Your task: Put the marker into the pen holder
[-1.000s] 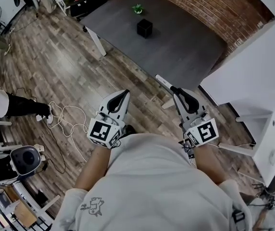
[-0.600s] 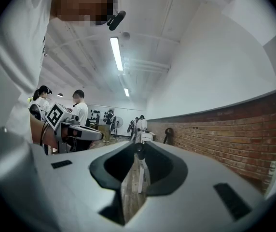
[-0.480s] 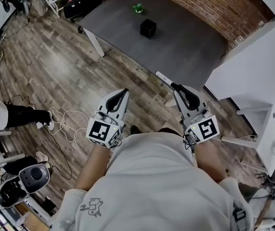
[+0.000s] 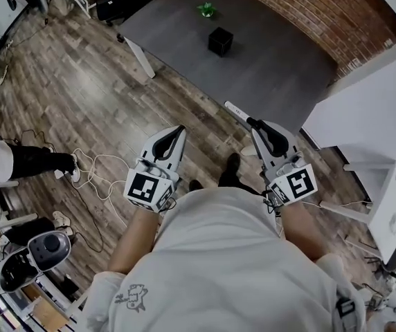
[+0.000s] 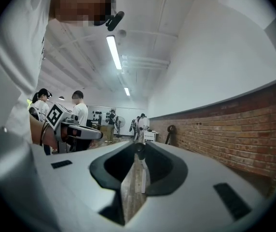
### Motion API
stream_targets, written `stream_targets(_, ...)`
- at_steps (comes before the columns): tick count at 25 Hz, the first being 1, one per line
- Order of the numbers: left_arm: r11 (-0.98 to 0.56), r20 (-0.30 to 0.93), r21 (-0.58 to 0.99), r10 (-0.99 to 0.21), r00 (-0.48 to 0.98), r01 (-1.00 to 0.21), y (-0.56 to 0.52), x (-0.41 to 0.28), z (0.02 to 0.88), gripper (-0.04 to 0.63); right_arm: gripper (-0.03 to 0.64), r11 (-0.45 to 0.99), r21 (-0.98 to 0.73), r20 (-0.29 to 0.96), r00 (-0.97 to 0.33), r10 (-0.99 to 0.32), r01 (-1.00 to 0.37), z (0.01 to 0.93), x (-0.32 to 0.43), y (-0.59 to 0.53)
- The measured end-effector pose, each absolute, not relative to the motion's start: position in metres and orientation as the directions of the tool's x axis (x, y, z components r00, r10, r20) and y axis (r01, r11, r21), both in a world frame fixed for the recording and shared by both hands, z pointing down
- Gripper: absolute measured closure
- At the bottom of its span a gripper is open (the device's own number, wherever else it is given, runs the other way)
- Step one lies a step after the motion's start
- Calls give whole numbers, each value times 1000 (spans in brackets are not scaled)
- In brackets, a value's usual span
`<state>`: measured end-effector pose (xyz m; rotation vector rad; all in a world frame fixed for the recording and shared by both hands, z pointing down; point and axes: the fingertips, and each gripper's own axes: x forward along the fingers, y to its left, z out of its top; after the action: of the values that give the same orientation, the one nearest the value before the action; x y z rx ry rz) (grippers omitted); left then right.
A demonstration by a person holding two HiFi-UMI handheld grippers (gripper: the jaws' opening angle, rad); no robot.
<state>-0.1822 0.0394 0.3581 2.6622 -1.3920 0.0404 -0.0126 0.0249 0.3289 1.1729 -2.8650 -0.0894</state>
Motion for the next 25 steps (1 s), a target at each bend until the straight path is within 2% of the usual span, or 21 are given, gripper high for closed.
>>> stream_targets(7, -499, 106, 115, -854, 510, -859, -5, -173, 363, 584, 540, 758, 60, 24, -758, -651, -649, 333, -1, -31)
stream_targets(25, -470, 114, 119, -869, 482, -875, -119, -52, 367, 584, 540, 794, 45, 28, -793, -608, -607, 340, 120, -144)
